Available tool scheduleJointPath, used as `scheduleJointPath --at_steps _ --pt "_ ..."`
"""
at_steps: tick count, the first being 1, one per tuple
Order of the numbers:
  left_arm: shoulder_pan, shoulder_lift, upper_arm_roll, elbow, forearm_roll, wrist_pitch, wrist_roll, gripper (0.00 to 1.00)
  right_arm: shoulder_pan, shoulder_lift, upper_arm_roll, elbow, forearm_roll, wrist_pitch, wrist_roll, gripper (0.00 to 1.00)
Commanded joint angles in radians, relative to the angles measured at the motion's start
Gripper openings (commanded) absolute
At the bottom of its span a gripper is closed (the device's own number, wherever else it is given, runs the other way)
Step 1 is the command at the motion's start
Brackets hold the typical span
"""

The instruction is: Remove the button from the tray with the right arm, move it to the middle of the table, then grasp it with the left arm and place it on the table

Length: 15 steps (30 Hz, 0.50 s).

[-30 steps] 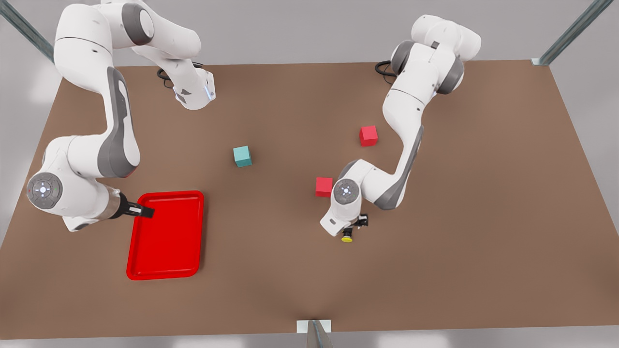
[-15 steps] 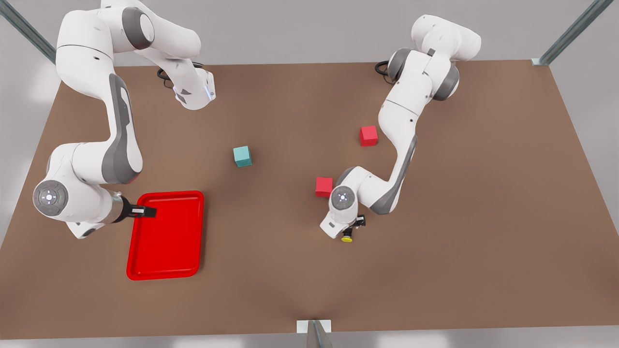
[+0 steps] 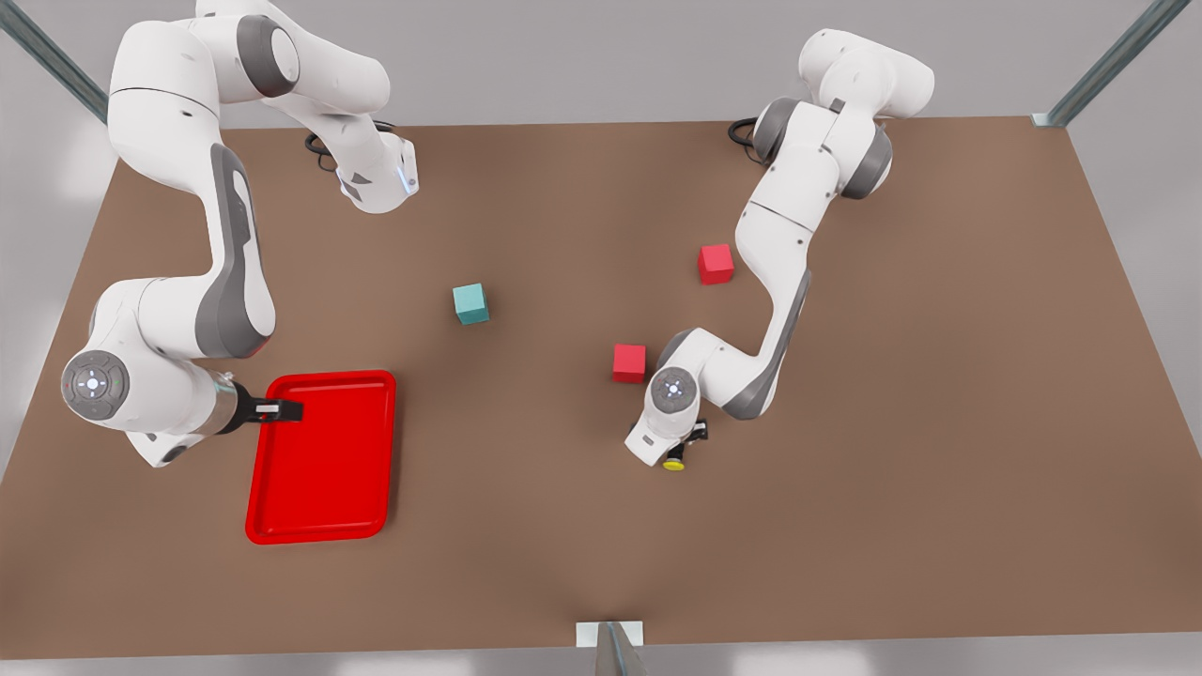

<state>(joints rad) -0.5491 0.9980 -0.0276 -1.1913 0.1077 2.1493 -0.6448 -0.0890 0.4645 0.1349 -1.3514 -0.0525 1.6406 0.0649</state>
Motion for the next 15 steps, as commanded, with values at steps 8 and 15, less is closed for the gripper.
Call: scheduleJointPath --at_steps 8,15 --pt "0.001 0.001 0.0 -0.017 0.0 0.018 0.047 1.0 0.002 -0.001 0.0 0.002 0.0 -0.001 -0.045 1.0" --pt "0.006 -0.004 0.0 -0.016 -0.003 0.018 0.048 1.0 0.005 -0.003 0.0 0.001 0.0 -0.004 -0.025 1.0"
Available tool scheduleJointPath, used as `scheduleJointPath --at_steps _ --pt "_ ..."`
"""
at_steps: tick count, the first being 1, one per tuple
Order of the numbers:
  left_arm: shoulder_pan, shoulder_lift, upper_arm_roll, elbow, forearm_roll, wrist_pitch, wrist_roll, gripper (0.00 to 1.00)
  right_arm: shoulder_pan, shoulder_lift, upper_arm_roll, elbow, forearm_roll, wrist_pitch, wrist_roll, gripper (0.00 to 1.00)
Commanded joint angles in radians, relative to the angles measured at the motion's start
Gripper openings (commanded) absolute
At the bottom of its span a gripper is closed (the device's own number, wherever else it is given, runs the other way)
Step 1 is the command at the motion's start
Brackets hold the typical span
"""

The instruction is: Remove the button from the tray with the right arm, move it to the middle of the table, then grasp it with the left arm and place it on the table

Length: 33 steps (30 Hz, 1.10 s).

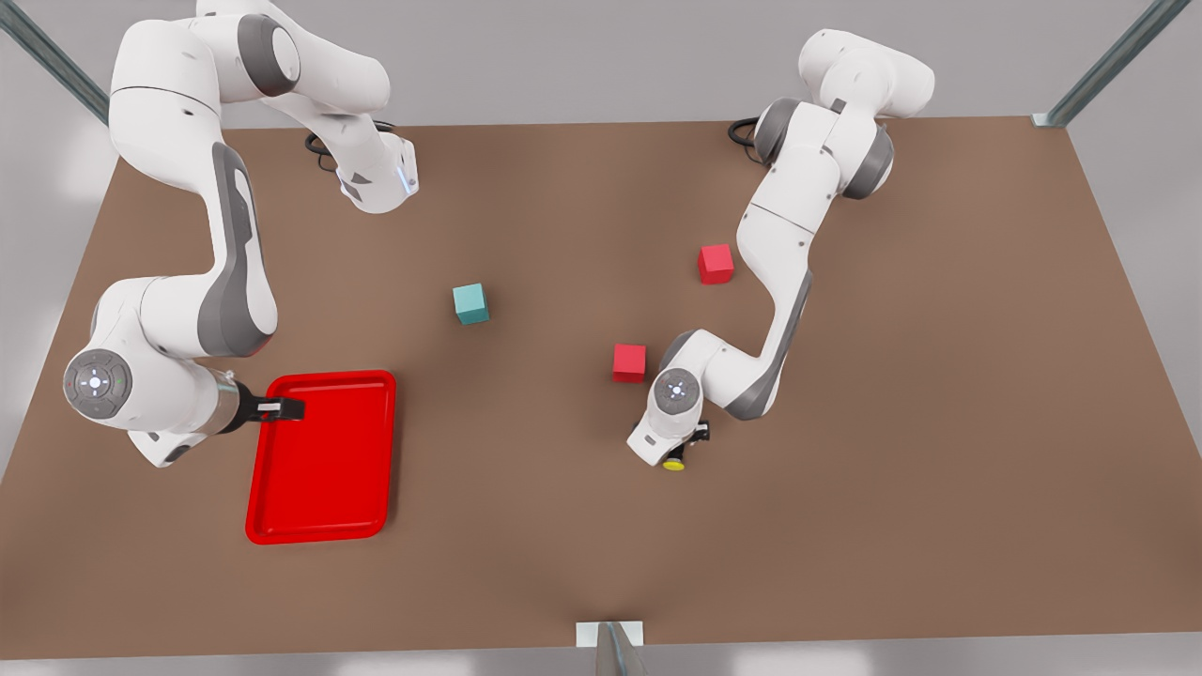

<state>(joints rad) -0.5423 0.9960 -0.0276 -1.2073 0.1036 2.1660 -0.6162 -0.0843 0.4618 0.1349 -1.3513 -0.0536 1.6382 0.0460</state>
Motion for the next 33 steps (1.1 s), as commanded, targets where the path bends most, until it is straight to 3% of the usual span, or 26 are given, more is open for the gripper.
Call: scheduleJointPath --at_steps 1,2,5,7,9,10,16,18,20,23,33 --pt "0.001 0.0 0.0 0.0 0.001 0.001 0.02 1.0 0.0 -0.002 0.0 0.001 0.001 -0.001 -0.006 1.0" --pt "0.001 -0.002 0.0 0.0 0.001 0.001 0.018 0.99 0.0 -0.002 0.0 0.0 0.0 -0.001 -0.006 1.0" --pt "0.001 -0.002 0.0 0.0 -0.002 0.0 0.018 0.69 0.0 0.0 0.0 0.0 0.0 -0.001 -0.006 1.0" --pt "0.002 -0.002 0.0 0.002 -0.002 0.0 0.018 0.61 0.0 0.0 0.0 0.0 0.0 -0.001 -0.006 1.0" --pt "0.004 -0.004 0.0 0.002 -0.002 0.0 0.018 0.37 0.0 0.0 0.0 0.0 0.0 0.0 -0.006 1.0" --pt "0.005 -0.008 0.0 0.002 -0.002 -0.003 0.015 0.35 0.0 0.0 0.0 0.0 0.0 0.0 -0.006 1.0" --pt "0.038 -0.05 -0.008 0.02 -0.007 -0.089 0.01 0.31 0.0 0.0 0.0 0.0 0.0 0.0 -0.006 1.0" --pt "0.048 -0.105 -0.002 0.02 -0.094 -0.118 -0.019 0.32 0.0 0.0 0.0 0.0 0.0 0.0 -0.006 1.0" --pt "0.074 -0.162 -0.002 0.021 -0.214 -0.147 -0.161 0.32 0.0 0.0 0.0 0.0 0.0 0.0 -0.006 1.0" --pt "0.067 -0.169 0.005 0.063 -0.217 -0.132 -0.536 0.32 0.0 0.0 0.0 0.0 -0.002 0.0 -0.006 1.0" --pt "0.007 -0.132 0.011 0.061 0.507 -0.144 -1.579 0.32 0.001 0.0 0.0 -0.002 -0.003 0.002 -0.006 1.0"
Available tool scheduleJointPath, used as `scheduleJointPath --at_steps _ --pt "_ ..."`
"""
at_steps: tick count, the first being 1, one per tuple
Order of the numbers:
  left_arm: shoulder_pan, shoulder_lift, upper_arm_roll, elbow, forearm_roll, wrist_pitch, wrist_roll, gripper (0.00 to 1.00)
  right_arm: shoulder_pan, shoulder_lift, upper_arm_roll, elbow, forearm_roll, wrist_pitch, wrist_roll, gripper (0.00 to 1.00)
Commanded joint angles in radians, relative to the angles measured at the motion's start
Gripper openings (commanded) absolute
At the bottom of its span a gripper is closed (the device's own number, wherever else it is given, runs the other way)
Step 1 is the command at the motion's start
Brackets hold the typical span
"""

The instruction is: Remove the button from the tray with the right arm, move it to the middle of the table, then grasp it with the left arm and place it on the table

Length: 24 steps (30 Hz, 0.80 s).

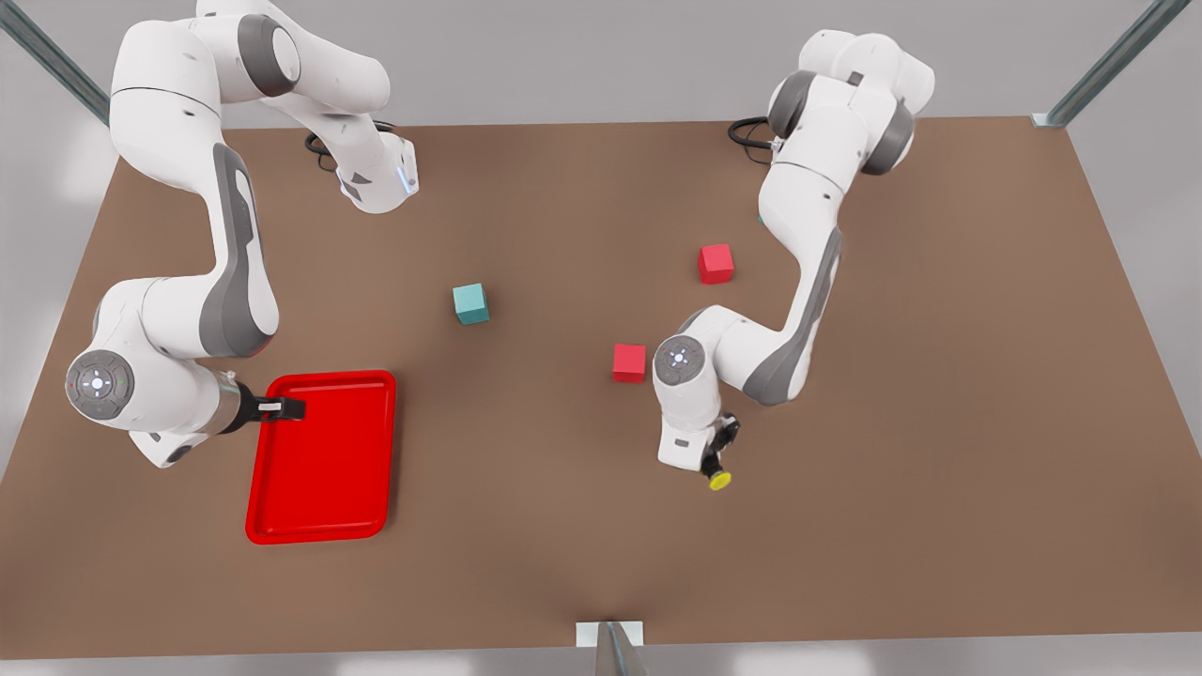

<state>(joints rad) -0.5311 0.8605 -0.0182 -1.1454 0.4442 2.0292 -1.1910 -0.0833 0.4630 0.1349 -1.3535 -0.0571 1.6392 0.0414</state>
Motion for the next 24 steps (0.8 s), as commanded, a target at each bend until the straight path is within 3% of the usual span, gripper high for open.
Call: scheduleJointPath --at_steps 1,3,5,7,12,24 --pt "-0.004 0.012 0.003 -0.001 0.218 -0.043 -1.079 0.32 -0.001 -0.001 0.0 0.001 -0.001 0.001 -0.002 1.0" --pt "-0.018 0.052 0.01 0.009 0.356 -0.161 -1.164 0.32 0.0 -0.001 0.0 -0.001 -0.001 0.001 -0.002 1.0" --pt "-0.167 0.121 0.211 0.009 0.367 -0.27 -1.242 0.32 0.0 -0.001 0.0 -0.001 -0.001 0.001 -0.001 1.0" --pt "-0.187 0.156 0.254 0.007 0.406 -0.313 -1.245 0.32 0.0 0.0 0.0 -0.001 -0.003 0.001 -0.002 1.0" --pt "-0.214 0.229 0.288 0.012 0.433 -0.36 -1.253 0.32 0.0 0.0 0.0 -0.002 -0.003 0.001 0.0 1.0" --pt "-0.213 0.344 0.28 0.018 0.487 -0.276 -1.32 0.32 0.0 0.0 0.0 -0.004 -0.004 0.001 -0.002 1.0"
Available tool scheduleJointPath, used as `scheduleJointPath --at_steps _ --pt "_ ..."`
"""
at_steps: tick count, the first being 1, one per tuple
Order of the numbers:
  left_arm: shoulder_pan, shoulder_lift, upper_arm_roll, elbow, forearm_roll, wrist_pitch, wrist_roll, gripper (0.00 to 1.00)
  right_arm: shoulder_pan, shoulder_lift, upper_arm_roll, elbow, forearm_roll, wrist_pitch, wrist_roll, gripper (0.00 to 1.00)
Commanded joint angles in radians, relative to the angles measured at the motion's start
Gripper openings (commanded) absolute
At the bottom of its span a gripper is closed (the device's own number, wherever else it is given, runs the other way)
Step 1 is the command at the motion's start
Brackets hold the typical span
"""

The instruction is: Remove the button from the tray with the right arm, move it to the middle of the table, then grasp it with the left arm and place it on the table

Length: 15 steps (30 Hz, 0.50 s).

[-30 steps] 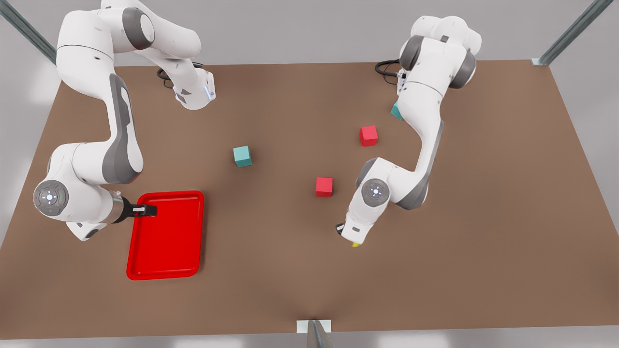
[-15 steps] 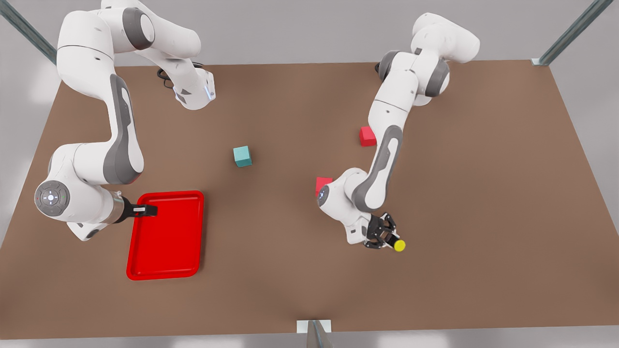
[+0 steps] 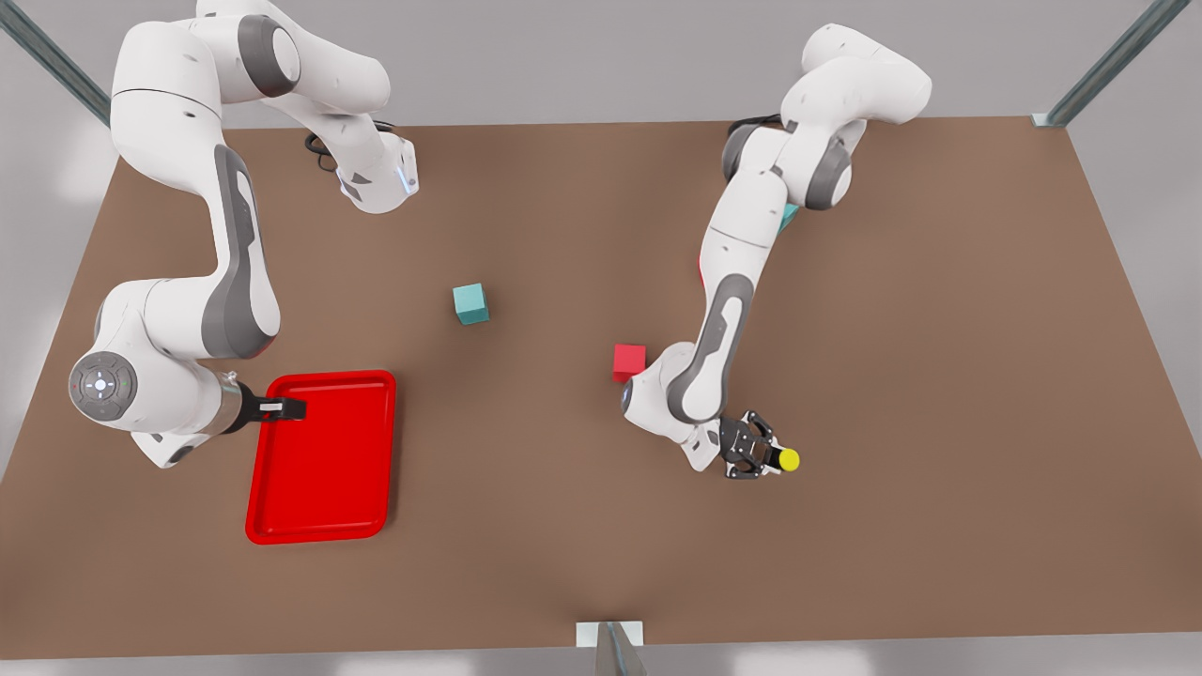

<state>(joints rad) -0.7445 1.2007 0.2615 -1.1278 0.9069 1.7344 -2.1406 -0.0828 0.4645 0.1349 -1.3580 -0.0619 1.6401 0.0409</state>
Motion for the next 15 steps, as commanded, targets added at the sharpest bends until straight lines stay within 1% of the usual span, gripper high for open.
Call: scheduleJointPath --at_steps 1,15 --pt "0.002 0.01 0.001 -0.001 0.037 0.022 -0.371 0.32 0.0 -0.001 0.0 0.0 0.001 0.0 -0.001 1.0" --pt "-0.007 0.016 0.001 -0.001 0.044 0.011 -0.354 0.32 0.0 0.0 0.0 0.0 0.001 0.0 -0.001 1.0"
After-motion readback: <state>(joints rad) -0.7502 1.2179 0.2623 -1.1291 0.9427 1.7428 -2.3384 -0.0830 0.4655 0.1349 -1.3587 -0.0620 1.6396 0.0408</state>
